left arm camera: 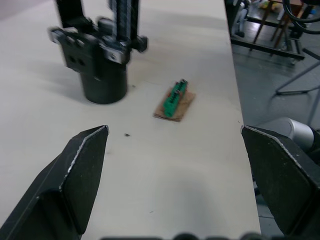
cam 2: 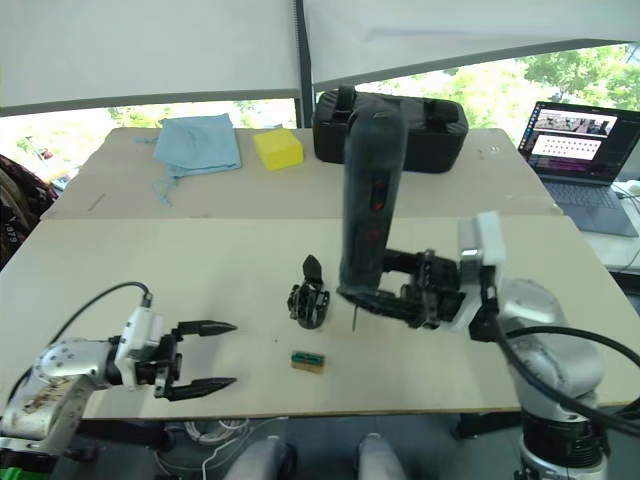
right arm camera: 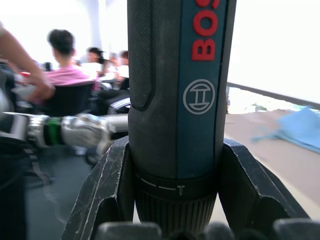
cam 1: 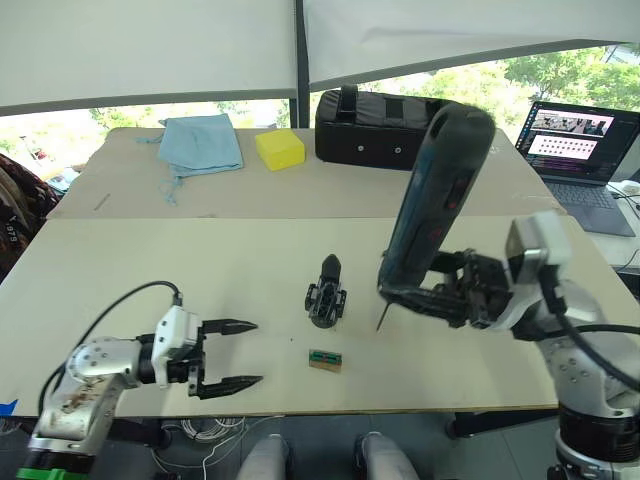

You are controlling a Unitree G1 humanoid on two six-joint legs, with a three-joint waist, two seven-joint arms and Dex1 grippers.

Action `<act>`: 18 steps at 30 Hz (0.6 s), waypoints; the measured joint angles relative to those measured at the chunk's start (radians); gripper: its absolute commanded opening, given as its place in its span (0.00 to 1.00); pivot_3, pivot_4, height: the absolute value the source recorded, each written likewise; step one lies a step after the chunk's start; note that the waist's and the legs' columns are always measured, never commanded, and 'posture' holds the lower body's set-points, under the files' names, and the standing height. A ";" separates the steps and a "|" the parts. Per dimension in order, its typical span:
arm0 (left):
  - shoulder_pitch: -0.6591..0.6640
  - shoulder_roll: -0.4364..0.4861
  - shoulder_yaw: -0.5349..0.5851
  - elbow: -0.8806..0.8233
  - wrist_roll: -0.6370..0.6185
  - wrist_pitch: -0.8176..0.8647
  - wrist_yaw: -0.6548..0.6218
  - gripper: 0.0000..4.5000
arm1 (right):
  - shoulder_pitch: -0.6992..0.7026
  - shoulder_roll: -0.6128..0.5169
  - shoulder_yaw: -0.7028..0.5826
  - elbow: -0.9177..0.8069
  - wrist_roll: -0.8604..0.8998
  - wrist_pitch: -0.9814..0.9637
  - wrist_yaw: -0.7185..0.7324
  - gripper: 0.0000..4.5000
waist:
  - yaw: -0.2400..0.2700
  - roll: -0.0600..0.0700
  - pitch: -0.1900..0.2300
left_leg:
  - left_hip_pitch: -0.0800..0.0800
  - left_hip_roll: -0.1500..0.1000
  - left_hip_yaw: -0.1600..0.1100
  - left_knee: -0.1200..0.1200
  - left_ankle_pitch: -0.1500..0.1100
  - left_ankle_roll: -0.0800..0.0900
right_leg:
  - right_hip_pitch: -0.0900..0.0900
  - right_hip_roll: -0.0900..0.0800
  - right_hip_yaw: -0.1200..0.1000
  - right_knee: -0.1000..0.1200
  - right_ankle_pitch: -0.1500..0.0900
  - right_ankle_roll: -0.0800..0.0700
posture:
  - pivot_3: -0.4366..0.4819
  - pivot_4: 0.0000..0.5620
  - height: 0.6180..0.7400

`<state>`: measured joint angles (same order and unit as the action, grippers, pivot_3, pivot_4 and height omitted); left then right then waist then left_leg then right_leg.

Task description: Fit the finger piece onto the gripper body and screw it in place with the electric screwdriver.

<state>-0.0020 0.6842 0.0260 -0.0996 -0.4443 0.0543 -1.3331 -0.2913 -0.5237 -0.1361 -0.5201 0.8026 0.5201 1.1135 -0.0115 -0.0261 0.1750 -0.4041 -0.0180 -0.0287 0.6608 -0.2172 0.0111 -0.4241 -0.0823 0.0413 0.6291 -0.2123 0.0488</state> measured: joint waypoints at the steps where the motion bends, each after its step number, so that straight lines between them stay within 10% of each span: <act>1: -0.014 -0.017 -0.020 0.019 0.020 -0.017 0.008 1.00 | 0.004 -0.001 0.020 0.000 -0.007 -0.009 0.006 0.42 | 0.001 0.000 0.000 | 0.001 0.000 0.000 0.000 0.000 0.000 | 0.000 0.000 0.000 0.000 0.000 0.000 | 0.48 0.27 1.00; 18: -0.179 -0.153 -0.191 0.188 0.152 -0.082 0.066 1.00 | -0.009 0.085 0.204 0.147 -0.133 -0.214 0.105 0.42 | 0.000 0.000 0.000 | 0.001 0.000 -0.002 0.000 0.000 0.000 | 0.000 0.001 0.000 0.001 0.000 0.000 | 0.48 0.27 1.00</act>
<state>-0.1806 0.5316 -0.1653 0.0883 -0.2923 -0.0272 -1.2675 -0.3002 -0.4388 0.0679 -0.3735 0.6691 0.3062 1.2189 -0.0115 -0.0262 0.1749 -0.4030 -0.0184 -0.0303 0.6609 -0.2172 0.0111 -0.4236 -0.0817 0.0411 0.6303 -0.2120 0.0485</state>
